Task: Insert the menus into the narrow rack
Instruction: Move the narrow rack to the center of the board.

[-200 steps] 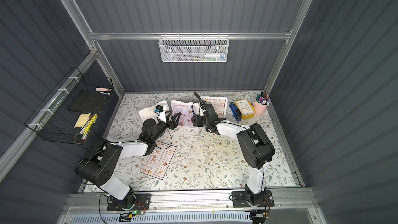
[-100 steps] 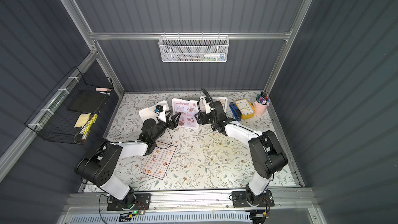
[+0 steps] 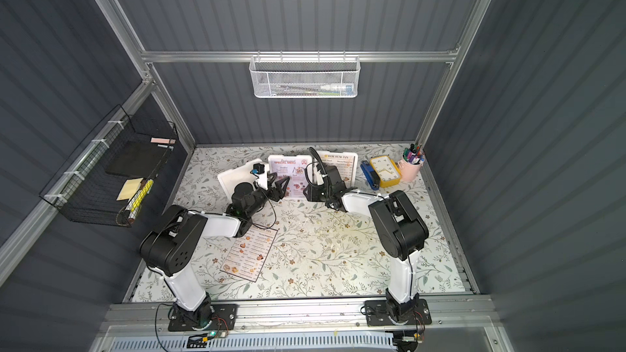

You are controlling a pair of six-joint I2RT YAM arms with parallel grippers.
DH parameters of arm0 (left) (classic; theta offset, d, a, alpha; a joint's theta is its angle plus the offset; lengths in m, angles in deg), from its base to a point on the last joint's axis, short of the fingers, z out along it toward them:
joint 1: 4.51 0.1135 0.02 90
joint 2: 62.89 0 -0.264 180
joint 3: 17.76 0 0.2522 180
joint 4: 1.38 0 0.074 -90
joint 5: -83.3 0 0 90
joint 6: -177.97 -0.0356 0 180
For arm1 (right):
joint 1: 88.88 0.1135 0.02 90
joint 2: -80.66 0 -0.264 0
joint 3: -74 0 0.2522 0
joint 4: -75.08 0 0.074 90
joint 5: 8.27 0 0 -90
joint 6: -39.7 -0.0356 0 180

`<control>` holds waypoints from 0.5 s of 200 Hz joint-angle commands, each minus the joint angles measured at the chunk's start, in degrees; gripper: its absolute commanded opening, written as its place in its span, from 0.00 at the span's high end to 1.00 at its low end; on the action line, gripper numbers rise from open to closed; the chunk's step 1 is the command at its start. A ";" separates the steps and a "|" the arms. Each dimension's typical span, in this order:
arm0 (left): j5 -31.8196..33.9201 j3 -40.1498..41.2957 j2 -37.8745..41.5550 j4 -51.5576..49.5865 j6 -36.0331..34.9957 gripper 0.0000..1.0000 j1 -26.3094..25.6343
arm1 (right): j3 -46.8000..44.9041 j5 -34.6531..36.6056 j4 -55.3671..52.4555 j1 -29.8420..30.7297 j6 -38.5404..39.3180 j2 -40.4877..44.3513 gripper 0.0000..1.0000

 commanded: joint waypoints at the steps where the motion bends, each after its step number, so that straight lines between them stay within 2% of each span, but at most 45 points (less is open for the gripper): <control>1: -0.75 -3.03 -2.72 -0.50 -0.19 0.31 -0.23 | 3.06 1.65 0.41 -0.08 -1.42 -1.62 0.51; 56: -0.67 -8.49 -8.54 -2.56 -0.69 0.31 0.19 | 7.35 0.80 -0.04 -0.08 -2.21 -5.22 0.52; 100: -1.05 -7.64 -5.69 -3.35 -1.16 0.30 0.30 | 8.36 -2.47 0.22 0.01 -0.46 -5.36 0.49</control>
